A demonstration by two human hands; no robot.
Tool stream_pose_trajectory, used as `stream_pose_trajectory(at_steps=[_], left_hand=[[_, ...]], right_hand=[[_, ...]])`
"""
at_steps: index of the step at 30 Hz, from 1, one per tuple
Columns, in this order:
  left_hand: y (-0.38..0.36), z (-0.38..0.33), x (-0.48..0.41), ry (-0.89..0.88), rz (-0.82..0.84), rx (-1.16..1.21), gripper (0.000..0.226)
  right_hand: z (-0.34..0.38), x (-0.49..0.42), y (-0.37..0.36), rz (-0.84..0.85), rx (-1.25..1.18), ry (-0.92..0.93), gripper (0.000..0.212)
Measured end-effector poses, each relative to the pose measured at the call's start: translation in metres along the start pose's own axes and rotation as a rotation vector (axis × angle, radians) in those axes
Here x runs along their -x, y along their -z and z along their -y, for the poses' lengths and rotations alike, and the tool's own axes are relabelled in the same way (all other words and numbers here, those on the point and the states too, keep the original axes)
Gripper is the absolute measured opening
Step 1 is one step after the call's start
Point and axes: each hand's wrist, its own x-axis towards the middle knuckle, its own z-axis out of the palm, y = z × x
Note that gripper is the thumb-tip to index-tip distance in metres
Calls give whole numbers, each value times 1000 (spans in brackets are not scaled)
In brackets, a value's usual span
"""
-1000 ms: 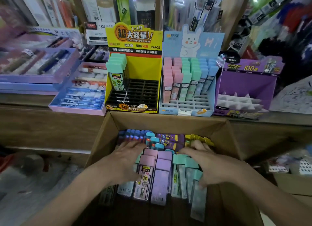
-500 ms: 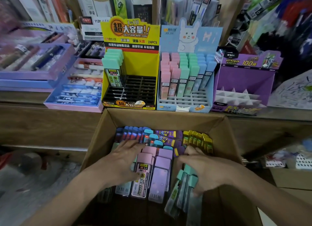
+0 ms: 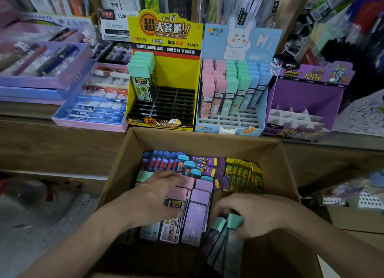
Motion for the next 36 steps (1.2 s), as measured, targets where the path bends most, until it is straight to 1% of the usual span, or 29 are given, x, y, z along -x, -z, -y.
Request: stream_pose_trajectory(at_steps=[3,4,7,12,17,19,22,25,28,30,32,34,36], left_hand=[[-1,4,1,-9,-10,14,73],[-1,5,1,-10,-14,17,71],[-1,6,0,-32,-30,36,66],[-4,0,2,-83,-3,99,52],[-6,-5,4,-112,66,234,48],[-6,-6,2,-119,143,303,48],[-13,-9,1,-70,350,438,52],[-20,-13,0,-63,500,402,51],[-18,-19,2,-91,560,388,41],[-16,-23,4,-85,539,420,35],[-12,-26,4,-54,466,458,35],[-5,-27,2,-27,415,559,32],[3,-27,2,12,400,713,25]], right_hand=[[3,-2,1,82,52,-54,68],[4,-2,0,107,64,-75,68],[5,-1,-4,116,74,-73,55],[8,-1,1,131,-56,2,42],[9,-2,-1,161,-92,4,38],[9,0,0,151,-136,32,36],[11,1,1,132,-218,59,35],[10,2,0,96,-265,70,33],[8,2,-2,25,-323,89,36],[7,1,-2,-36,-357,92,38],[7,0,1,-97,-427,115,36],[7,1,8,-140,-544,156,30],[8,4,17,-168,-629,194,28]])
